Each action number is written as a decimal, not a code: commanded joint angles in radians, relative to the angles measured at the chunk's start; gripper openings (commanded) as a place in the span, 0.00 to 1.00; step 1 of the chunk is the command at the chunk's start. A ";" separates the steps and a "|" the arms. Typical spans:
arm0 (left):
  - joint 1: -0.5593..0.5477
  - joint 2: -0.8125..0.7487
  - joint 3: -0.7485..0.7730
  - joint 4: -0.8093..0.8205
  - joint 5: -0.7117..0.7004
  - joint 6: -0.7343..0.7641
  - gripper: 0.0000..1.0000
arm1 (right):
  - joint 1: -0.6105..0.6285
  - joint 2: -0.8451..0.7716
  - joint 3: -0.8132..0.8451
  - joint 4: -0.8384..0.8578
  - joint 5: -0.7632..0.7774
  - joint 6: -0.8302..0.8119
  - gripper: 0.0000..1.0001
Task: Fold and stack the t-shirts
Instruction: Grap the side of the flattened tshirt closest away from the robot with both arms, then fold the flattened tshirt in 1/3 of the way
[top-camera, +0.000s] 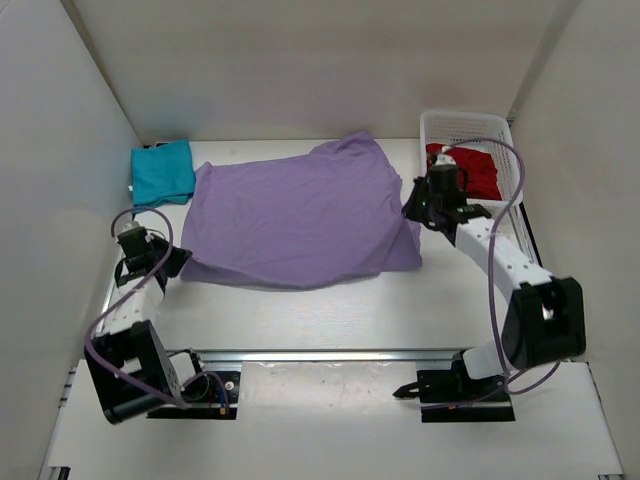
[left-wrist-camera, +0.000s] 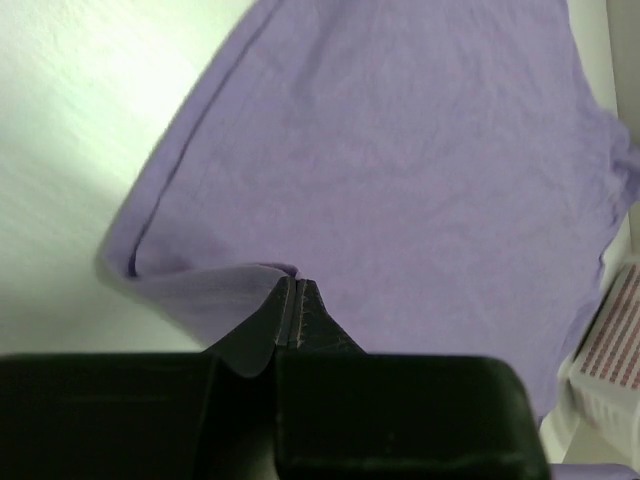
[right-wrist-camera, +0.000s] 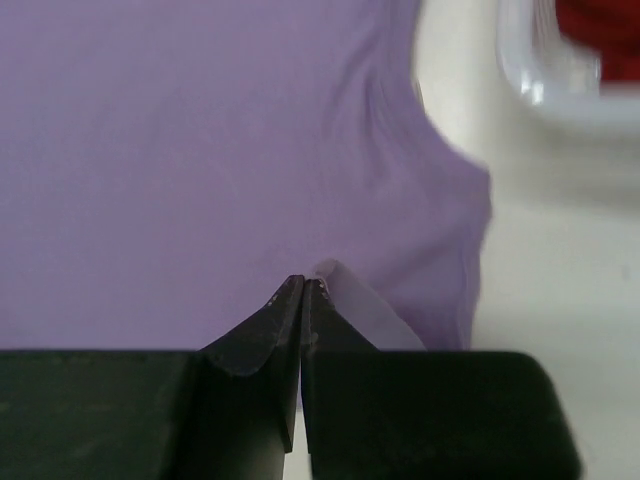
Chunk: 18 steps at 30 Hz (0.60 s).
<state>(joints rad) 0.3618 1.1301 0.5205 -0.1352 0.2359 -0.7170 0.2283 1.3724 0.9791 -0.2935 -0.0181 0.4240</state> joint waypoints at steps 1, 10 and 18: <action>0.005 0.109 0.073 0.062 -0.035 -0.029 0.00 | -0.010 0.121 0.141 0.129 -0.011 -0.057 0.00; 0.035 0.328 0.211 0.109 -0.033 -0.055 0.00 | -0.066 0.508 0.524 0.061 -0.057 -0.113 0.00; 0.017 0.491 0.328 0.106 -0.061 -0.061 0.00 | -0.066 0.792 0.947 -0.102 -0.062 -0.177 0.00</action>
<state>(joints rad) 0.3820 1.5967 0.7876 -0.0502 0.1970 -0.7715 0.1669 2.1166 1.7840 -0.3325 -0.0757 0.2935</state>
